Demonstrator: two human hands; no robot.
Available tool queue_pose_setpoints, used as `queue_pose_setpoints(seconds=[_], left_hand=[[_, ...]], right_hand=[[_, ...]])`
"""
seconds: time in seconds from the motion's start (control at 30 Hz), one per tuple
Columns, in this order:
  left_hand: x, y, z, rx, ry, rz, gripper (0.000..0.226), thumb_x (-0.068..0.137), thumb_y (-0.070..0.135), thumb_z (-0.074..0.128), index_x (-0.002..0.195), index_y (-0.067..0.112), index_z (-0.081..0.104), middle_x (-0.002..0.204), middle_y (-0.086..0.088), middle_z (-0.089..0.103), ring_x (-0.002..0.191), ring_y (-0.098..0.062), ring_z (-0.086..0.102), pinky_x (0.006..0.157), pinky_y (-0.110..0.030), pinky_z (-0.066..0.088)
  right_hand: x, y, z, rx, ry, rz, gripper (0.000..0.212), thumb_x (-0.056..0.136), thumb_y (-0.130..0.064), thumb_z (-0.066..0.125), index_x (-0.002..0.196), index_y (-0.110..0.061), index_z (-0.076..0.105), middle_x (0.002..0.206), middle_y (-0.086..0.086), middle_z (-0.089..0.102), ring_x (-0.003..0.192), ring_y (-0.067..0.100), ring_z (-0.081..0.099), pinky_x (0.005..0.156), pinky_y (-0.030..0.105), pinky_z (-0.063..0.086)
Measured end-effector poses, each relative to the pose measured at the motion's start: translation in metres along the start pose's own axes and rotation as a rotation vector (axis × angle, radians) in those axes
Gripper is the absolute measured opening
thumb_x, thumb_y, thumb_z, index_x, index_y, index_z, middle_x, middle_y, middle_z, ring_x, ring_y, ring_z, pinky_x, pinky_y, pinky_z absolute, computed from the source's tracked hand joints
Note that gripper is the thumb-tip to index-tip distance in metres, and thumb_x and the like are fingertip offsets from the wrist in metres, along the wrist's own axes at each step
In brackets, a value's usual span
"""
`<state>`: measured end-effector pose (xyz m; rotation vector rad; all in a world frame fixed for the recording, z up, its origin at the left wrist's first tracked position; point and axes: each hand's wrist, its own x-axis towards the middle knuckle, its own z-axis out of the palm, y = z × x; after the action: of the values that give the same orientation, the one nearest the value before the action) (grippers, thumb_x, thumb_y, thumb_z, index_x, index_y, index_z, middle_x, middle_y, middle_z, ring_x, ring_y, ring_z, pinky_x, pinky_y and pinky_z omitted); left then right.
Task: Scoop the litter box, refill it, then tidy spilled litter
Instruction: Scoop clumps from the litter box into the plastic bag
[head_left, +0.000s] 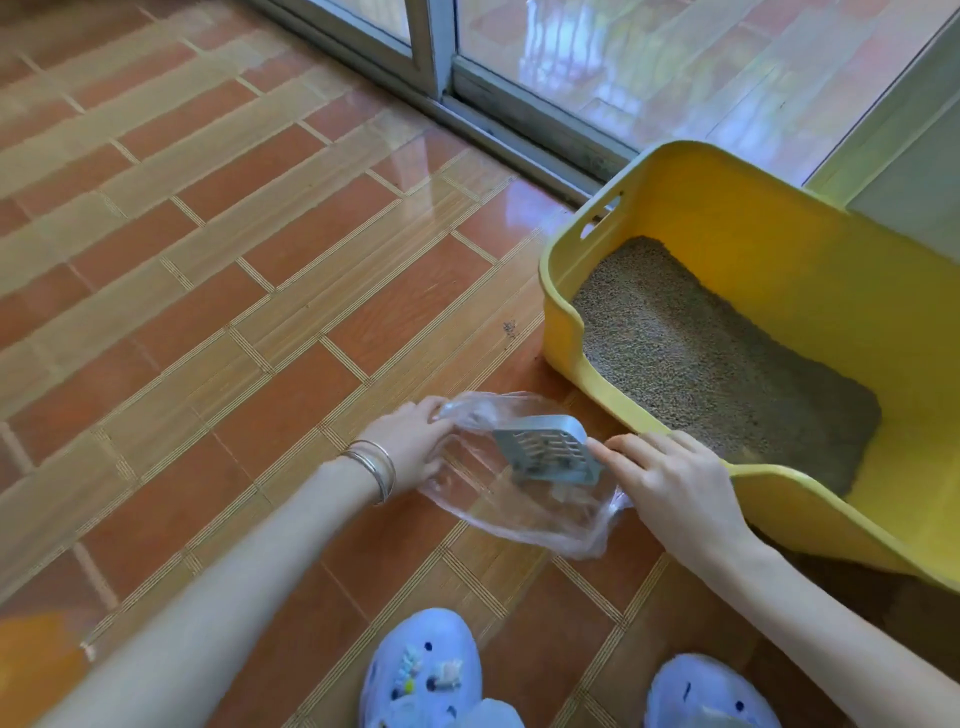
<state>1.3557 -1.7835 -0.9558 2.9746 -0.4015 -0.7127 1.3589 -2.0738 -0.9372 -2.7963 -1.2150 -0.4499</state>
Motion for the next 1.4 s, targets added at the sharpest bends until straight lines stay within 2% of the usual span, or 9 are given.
queue_pose_setpoints(seconds=[0.27,0.5,0.77,0.83,0.93,1.0,1.13,1.3,1.4], left_hand=[[0.017,0.013,-0.012,0.001,0.083,0.042,0.038,0.101,0.032,0.029,0.136,0.020,0.037,0.145,-0.002,0.029,0.118,-0.019,0.043,0.063,-0.026,0.041],[0.018,0.017,-0.019,0.041,0.129,0.080,0.038,0.101,0.033,0.028,0.135,0.020,0.038,0.145,-0.002,0.030,0.119,-0.018,0.043,0.064,-0.024,0.037],[0.020,0.021,-0.030,0.116,0.076,0.117,0.038,0.098,0.031,0.038,0.135,0.025,0.038,0.149,0.000,0.027,0.119,-0.018,0.044,0.077,-0.026,0.043],[0.020,0.020,-0.040,0.104,0.147,0.181,0.035,0.094,0.026,0.047,0.129,0.023,0.047,0.146,-0.004,0.034,0.116,-0.022,0.048,0.078,-0.030,0.046],[0.025,0.017,-0.063,0.076,0.327,0.358,0.031,0.071,0.011,0.071,0.102,0.018,0.065,0.119,-0.011,0.060,0.091,-0.029,0.063,0.062,-0.037,0.054],[0.032,0.022,-0.085,0.085,0.418,0.449,0.023,0.072,0.010,0.067,0.094,0.017,0.067,0.110,-0.009,0.064,0.087,-0.027,0.063,0.061,-0.037,0.054],[0.048,0.046,-0.128,0.129,0.546,0.562,0.027,0.081,0.022,0.043,0.092,0.018,0.066,0.103,-0.003,0.064,0.089,-0.023,0.060,0.068,-0.032,0.050],[0.091,0.058,-0.142,0.216,0.483,0.496,0.032,0.082,0.040,0.041,0.090,0.023,0.067,0.096,0.001,0.065,0.091,-0.025,0.061,0.071,-0.036,0.049],[0.114,0.062,-0.143,0.267,0.419,0.436,0.040,0.083,0.048,0.037,0.087,0.024,0.068,0.092,0.002,0.066,0.092,-0.025,0.062,0.074,-0.037,0.049]], right_hand=[[-0.003,0.007,0.001,-0.028,0.124,-0.083,0.033,0.092,-0.004,0.041,0.101,-0.012,0.071,0.089,0.002,0.070,0.069,0.022,0.064,0.056,0.031,0.048],[-0.001,0.011,0.000,-0.051,0.113,-0.053,0.033,0.089,-0.003,0.043,0.100,-0.013,0.072,0.088,0.003,0.070,0.068,0.023,0.063,0.057,0.029,0.048],[0.001,0.015,-0.019,-0.093,0.056,0.030,0.031,0.084,-0.004,0.046,0.098,-0.014,0.072,0.083,0.002,0.068,0.065,0.023,0.061,0.055,0.029,0.045],[0.003,0.016,-0.034,-0.094,0.029,0.109,0.026,0.079,-0.007,0.055,0.096,-0.017,0.072,0.078,-0.001,0.067,0.062,0.022,0.060,0.054,0.028,0.043],[0.011,0.027,-0.068,0.013,0.027,0.296,0.029,0.066,-0.010,0.079,0.091,-0.024,0.073,0.075,-0.006,0.069,0.058,0.021,0.063,0.049,0.026,0.043],[0.011,0.041,-0.092,0.094,0.037,0.455,0.033,0.061,-0.015,0.084,0.091,-0.026,0.074,0.076,-0.008,0.070,0.056,0.020,0.064,0.046,0.023,0.042],[-0.009,0.081,-0.120,0.253,-0.080,0.795,0.033,0.080,-0.025,0.071,0.112,-0.030,0.067,0.094,-0.011,0.069,0.078,0.015,0.063,0.055,0.030,0.048],[-0.039,0.135,-0.106,0.046,-0.409,1.027,0.031,0.090,-0.029,0.055,0.121,-0.027,0.060,0.108,-0.006,0.065,0.094,0.020,0.061,0.061,0.030,0.046],[-0.050,0.157,-0.085,-0.038,-0.571,1.139,0.023,0.092,-0.022,0.049,0.108,-0.023,0.066,0.092,0.000,0.065,0.082,0.022,0.062,0.058,0.028,0.045]])
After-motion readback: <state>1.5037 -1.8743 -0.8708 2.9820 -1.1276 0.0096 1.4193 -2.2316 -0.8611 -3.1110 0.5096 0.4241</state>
